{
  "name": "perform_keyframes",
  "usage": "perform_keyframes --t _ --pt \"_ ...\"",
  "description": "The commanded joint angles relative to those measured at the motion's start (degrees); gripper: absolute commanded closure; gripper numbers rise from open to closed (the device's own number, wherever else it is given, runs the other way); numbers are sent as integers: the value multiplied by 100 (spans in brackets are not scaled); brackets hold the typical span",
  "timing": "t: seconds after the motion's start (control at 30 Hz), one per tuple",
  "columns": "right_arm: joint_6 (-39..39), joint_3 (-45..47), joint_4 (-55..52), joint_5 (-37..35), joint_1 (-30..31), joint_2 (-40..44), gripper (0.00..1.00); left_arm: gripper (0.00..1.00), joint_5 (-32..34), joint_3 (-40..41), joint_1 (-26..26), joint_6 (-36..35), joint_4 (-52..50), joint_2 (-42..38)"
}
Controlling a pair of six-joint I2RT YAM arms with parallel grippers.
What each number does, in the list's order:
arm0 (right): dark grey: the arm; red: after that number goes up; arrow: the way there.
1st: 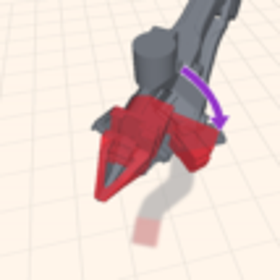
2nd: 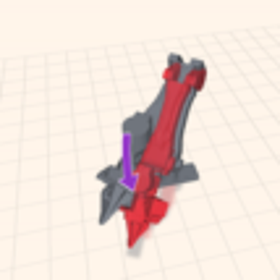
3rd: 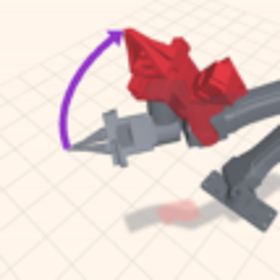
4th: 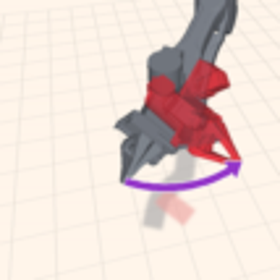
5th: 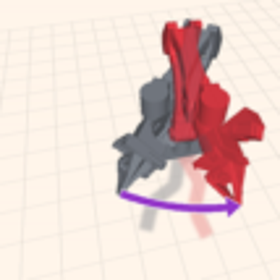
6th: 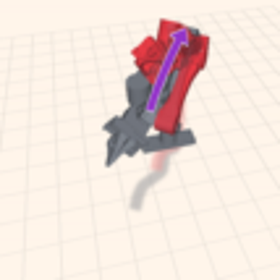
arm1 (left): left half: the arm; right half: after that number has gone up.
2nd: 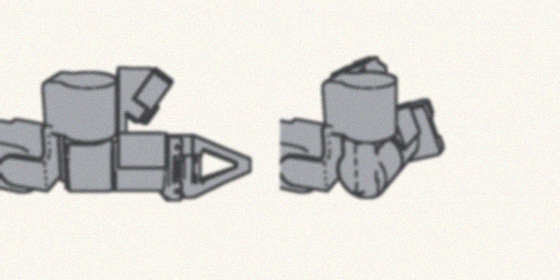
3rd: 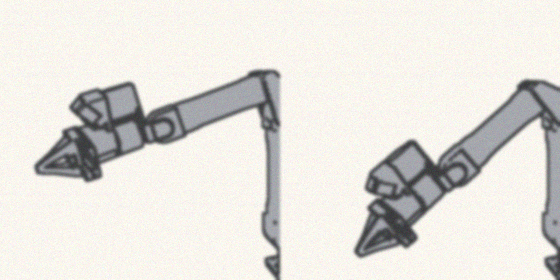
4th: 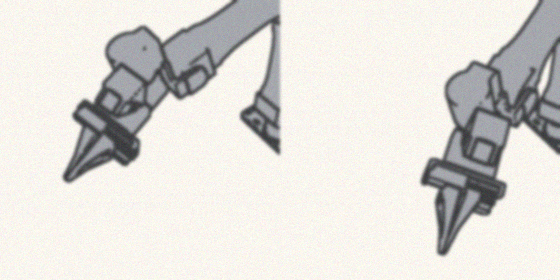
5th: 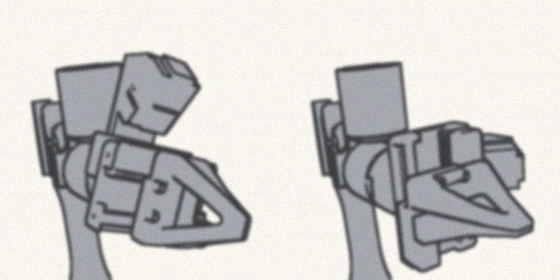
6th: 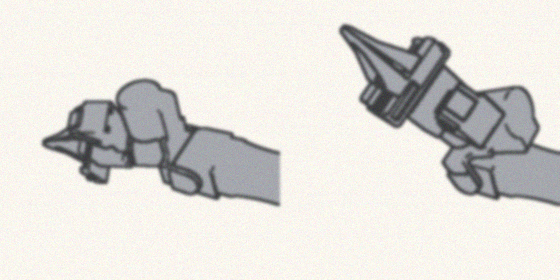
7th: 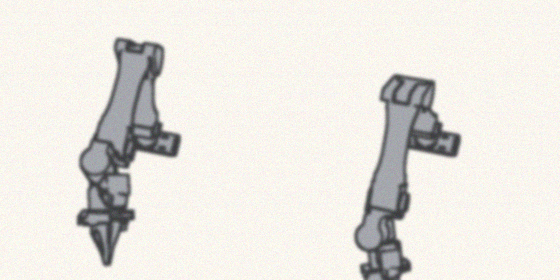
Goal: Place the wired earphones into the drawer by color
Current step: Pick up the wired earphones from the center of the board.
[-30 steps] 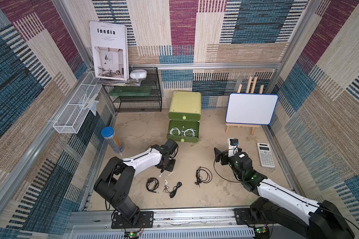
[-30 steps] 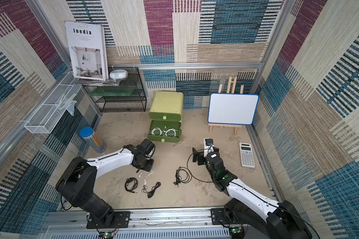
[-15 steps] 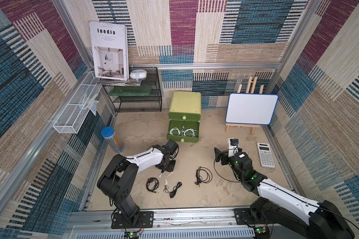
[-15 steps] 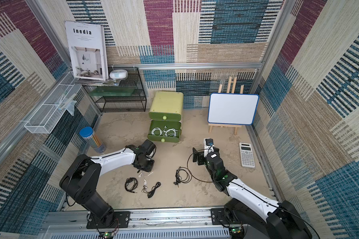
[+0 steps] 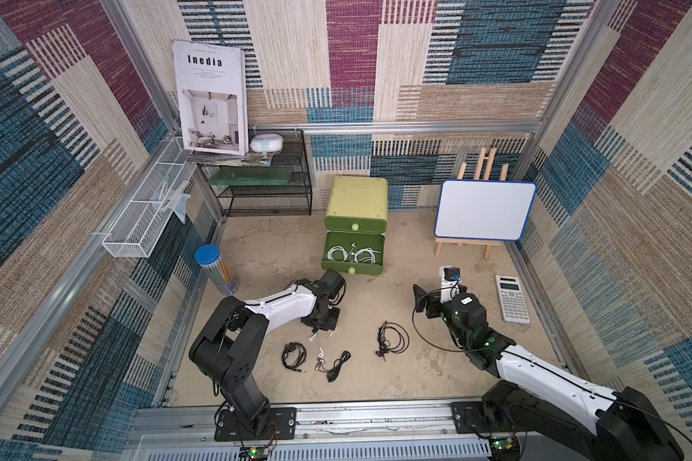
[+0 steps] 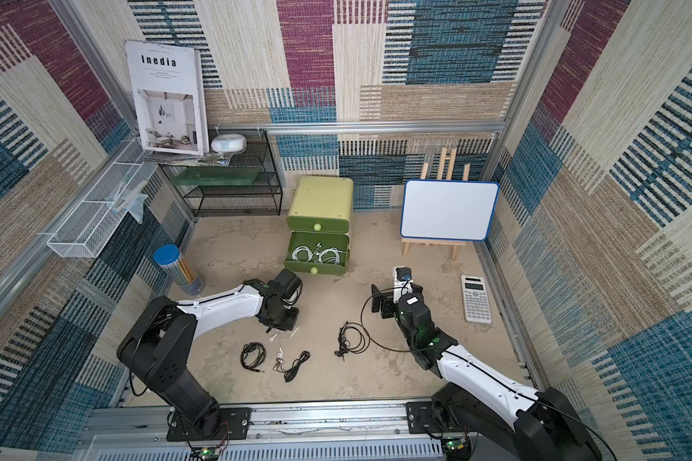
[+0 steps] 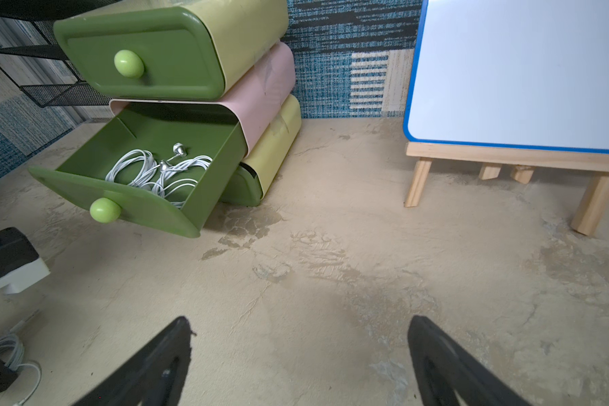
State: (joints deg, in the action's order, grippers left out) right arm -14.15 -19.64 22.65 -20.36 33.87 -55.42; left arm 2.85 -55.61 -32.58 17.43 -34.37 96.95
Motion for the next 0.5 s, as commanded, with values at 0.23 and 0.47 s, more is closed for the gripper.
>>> perform_keyframes --t 0.23,0.47 --pt "-17 21 143 -73 6 22 1 93 27 55 6 58 -100 -35" --pt "-26 28 153 -82 6 22 1 96 96 91 6 75 -105 -247"
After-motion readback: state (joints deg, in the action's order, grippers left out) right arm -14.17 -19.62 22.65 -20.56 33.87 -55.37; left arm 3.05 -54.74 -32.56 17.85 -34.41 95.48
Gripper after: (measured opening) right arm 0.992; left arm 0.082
